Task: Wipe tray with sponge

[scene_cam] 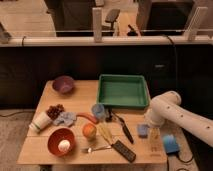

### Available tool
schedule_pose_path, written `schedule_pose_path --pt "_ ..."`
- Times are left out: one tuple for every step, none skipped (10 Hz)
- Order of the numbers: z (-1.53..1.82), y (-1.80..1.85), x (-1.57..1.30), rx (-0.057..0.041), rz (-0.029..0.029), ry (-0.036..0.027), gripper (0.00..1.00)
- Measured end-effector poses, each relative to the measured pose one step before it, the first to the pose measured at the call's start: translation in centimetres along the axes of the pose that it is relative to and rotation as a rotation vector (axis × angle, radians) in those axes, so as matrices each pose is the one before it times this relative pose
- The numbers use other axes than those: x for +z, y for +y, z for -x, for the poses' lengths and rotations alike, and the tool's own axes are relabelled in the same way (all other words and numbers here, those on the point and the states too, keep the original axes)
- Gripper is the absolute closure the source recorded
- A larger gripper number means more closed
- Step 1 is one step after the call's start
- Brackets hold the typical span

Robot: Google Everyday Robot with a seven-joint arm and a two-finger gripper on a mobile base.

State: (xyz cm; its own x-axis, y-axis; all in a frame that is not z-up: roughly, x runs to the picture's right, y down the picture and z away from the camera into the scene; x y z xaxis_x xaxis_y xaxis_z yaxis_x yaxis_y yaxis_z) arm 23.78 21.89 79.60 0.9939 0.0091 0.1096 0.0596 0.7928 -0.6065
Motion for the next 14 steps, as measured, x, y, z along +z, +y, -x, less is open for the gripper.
schedule_pose_path --pt "-0.073 0.154 0.347 0.00253 0.00131 0.00059 0.2" --pt "-0.152 0.196 0.334 0.00359 0.00067 0.00119 0.2" --pt "-0.245 0.352 0.566 0.00584 0.0027 0.00061 0.2" --pt "-0.202 0.249 0.343 0.0053 0.00276 -0.00023 0.2" --pt "-0.3 0.258 0.392 0.00711 0.00416 -0.00078 0.2" --pt "-0.207 0.166 0.266 0.00571 0.00335 -0.00122 0.2" --pt "-0.339 0.219 0.629 0.00831 0.0066 -0.0026 0.2" --pt "-0.16 0.01 0.346 0.00531 0.00214 -0.00267 0.22" --pt "-0.11 -0.029 0.278 0.00498 0.00171 -0.00332 0.3" --pt "-0.118 -0.067 0.215 0.00386 -0.0004 -0.00451 0.39" --pt "-0.133 -0.007 0.157 0.00258 0.00364 -0.00378 0.5" --pt "-0.069 0.01 0.082 0.0026 0.00303 -0.00437 0.59" --pt "-0.006 0.046 -0.108 0.0003 0.00169 -0.00043 0.69" --pt "0.086 -0.085 -0.324 -0.00441 -0.00069 0.00232 0.81"
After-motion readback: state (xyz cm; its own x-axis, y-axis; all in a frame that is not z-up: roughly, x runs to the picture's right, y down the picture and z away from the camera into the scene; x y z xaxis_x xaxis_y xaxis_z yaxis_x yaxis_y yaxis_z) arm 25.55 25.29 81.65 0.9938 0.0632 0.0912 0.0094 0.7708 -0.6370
